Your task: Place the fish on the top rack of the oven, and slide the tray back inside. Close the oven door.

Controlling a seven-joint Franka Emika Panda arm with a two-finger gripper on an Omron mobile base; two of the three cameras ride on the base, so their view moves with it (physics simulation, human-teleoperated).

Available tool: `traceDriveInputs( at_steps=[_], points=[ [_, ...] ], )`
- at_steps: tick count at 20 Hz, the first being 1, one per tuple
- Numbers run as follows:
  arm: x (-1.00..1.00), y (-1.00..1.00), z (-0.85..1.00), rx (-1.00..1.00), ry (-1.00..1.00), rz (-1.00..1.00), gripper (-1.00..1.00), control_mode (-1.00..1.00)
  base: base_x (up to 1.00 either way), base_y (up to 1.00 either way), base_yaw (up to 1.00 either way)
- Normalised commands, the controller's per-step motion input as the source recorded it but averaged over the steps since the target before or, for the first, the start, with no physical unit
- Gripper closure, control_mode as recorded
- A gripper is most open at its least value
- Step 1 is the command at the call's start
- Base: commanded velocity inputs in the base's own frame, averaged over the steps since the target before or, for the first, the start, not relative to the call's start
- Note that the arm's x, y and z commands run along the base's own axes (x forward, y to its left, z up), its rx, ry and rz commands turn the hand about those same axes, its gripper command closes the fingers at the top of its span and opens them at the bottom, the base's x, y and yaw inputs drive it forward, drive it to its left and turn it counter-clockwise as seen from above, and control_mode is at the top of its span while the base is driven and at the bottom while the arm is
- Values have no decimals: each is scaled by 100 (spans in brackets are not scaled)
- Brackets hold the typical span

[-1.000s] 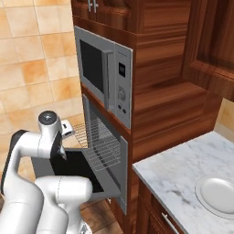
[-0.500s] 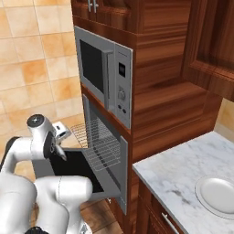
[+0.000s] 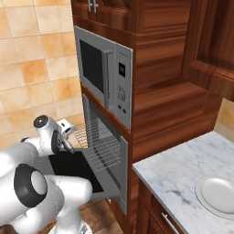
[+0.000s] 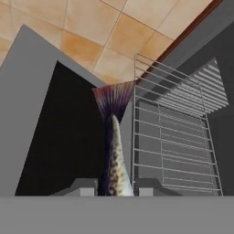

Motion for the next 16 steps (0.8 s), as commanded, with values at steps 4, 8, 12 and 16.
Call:
traceDriveInputs(
  at_steps=[4,8,12,16],
  points=[
    [73,-1,-8,0,0,0,100,-100,0,0,0],
    [61,-1,-3,0,0,0,100,-100,0,0,0],
    [41,0,-9,-4,0,0,100,-100,0,0,0],
    [41,0,-20,-7,0,0,100,-100,0,0,0]
  ],
)
